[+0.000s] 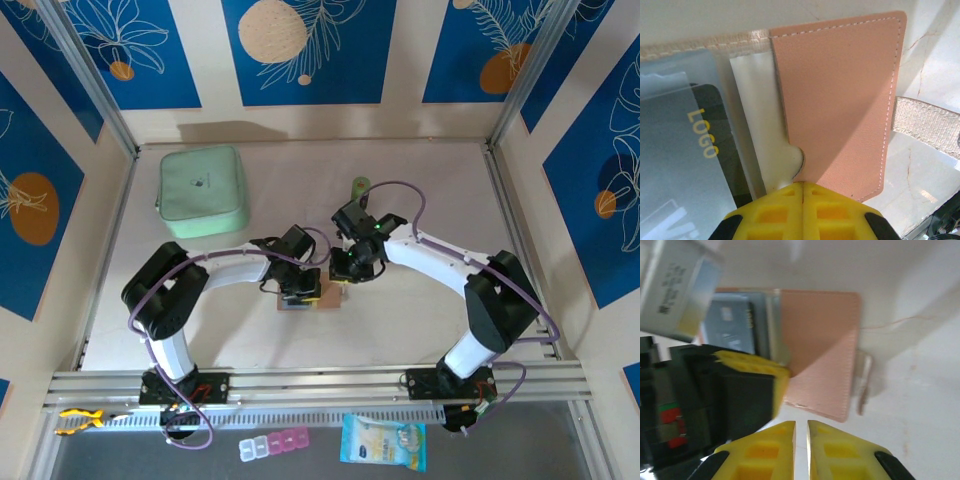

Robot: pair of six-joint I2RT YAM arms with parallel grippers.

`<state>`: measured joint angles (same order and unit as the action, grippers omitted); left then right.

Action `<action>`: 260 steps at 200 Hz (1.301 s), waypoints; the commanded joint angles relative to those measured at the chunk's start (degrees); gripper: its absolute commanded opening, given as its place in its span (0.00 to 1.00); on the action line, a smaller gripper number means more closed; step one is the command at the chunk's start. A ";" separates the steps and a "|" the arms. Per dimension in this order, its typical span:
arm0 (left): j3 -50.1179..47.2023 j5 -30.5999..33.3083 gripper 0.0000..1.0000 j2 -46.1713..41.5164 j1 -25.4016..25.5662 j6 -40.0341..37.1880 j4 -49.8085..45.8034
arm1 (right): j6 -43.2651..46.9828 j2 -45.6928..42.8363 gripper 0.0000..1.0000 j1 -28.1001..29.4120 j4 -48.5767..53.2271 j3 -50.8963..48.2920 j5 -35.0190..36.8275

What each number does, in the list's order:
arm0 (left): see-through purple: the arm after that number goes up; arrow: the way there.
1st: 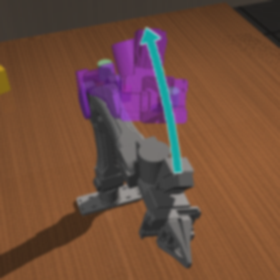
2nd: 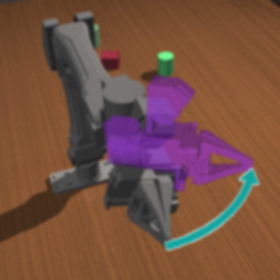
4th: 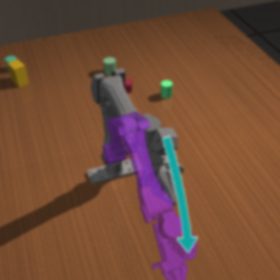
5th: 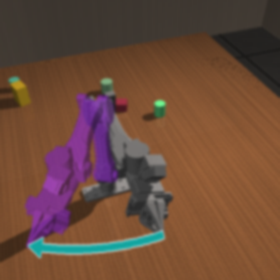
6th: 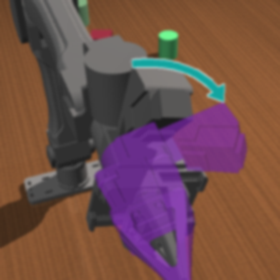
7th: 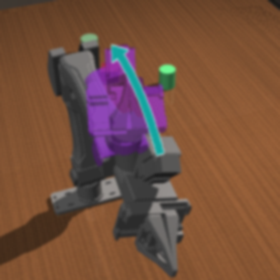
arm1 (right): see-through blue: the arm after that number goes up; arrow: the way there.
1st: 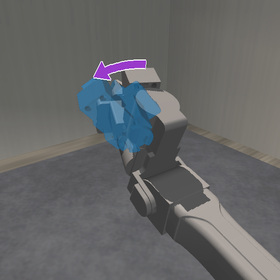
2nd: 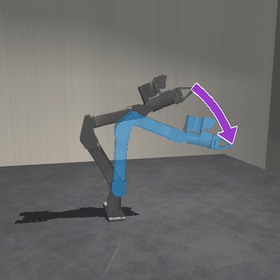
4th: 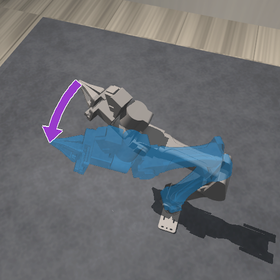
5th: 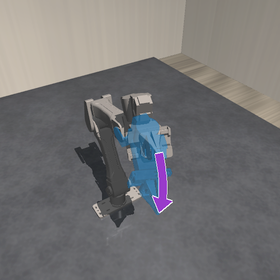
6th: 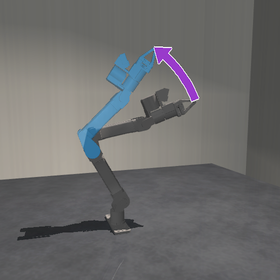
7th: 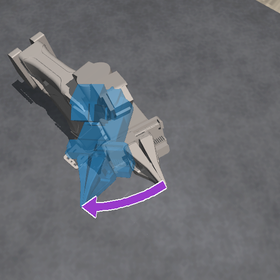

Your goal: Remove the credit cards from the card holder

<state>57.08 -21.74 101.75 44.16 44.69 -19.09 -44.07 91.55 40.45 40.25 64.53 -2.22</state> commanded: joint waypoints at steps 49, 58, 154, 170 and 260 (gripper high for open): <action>-0.80 0.46 0.00 0.06 0.42 0.76 0.06 | -0.87 8.48 0.22 1.39 4.75 3.47 5.86; -0.83 0.56 0.00 -0.19 0.43 0.84 0.19 | -0.37 8.97 0.23 1.28 5.20 3.40 7.17; -1.07 0.37 0.00 -0.15 0.41 1.01 0.50 | 2.92 13.50 0.50 1.48 5.89 4.24 11.24; -1.05 0.38 0.00 -0.15 0.44 0.97 0.46 | 3.36 14.22 0.50 1.40 5.28 4.18 10.69; -1.09 0.95 0.00 -3.33 0.40 1.70 -0.16 | 3.73 19.19 0.55 2.93 5.75 3.39 11.37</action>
<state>56.49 -21.47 101.38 44.16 46.22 -18.57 -40.71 106.85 42.06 45.30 68.64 8.62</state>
